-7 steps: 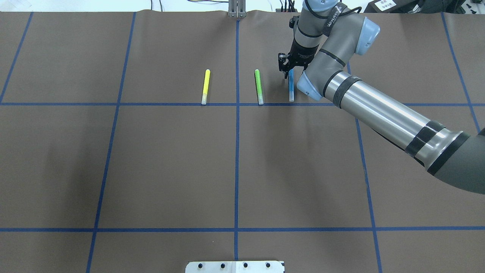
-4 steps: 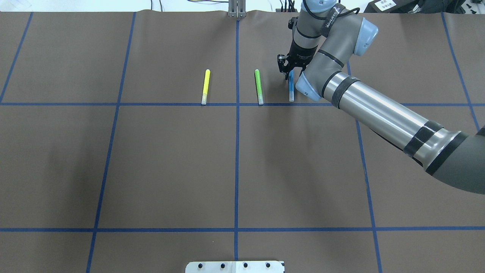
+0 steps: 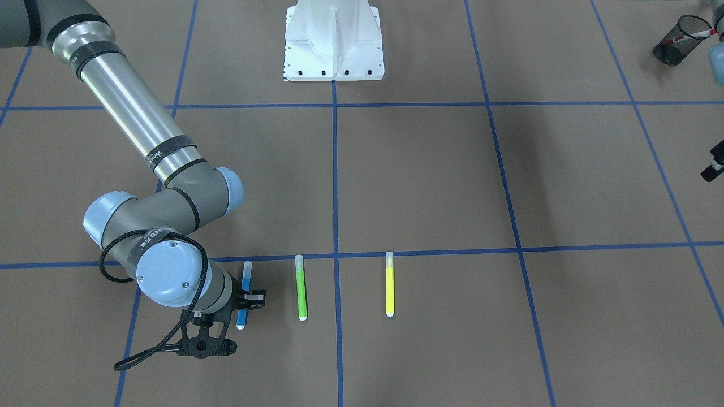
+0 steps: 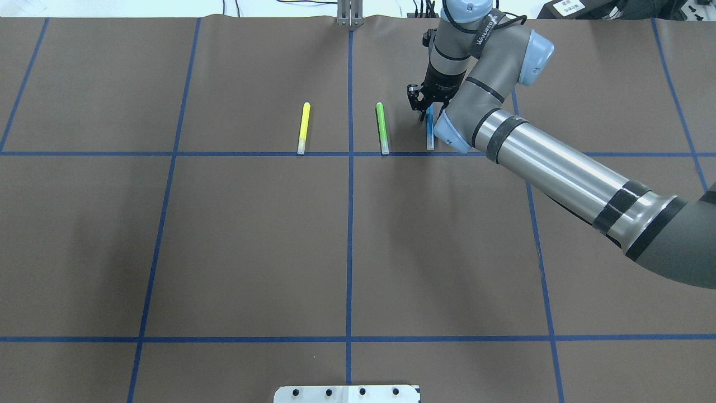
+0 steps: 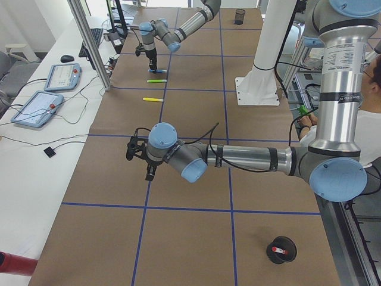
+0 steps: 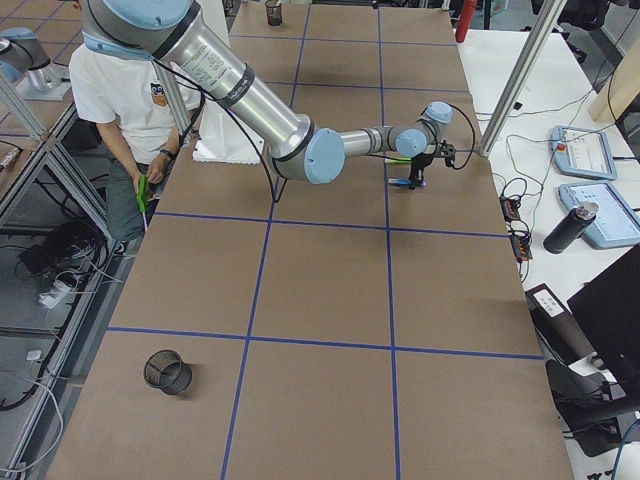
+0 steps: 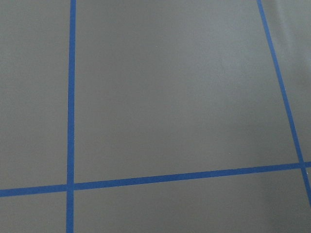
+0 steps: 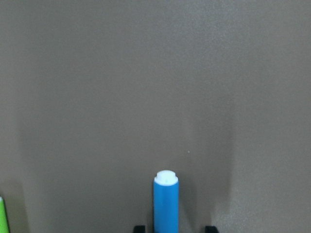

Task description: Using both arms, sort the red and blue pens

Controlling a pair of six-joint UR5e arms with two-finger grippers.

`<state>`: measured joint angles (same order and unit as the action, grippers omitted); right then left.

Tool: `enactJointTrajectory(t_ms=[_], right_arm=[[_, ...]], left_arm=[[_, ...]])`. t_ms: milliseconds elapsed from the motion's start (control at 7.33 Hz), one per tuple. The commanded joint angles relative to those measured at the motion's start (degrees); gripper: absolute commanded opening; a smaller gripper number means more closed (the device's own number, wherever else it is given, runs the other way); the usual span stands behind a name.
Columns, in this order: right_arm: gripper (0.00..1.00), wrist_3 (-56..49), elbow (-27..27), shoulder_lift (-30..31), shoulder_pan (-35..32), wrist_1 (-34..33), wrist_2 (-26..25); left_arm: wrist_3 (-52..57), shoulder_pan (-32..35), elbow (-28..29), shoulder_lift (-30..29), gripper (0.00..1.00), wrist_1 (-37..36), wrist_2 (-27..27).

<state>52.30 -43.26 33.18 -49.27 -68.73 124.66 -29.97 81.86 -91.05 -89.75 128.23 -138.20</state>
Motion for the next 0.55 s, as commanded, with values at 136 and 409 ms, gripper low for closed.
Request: enactJointTrajectory(t_ms=[136, 409], right_arm=[[0.0, 0.0, 0.1, -0.04, 0.05, 0.0, -0.03], [0.0, 1.13, -1.12, -0.4, -1.17, 0.0, -0.03]], left_arm=[[0.0, -0.03, -0.53, 0.81, 0.99, 0.09, -0.05], [-0.09, 0.06, -0.97, 0.81, 0.99, 0.0, -0.05]])
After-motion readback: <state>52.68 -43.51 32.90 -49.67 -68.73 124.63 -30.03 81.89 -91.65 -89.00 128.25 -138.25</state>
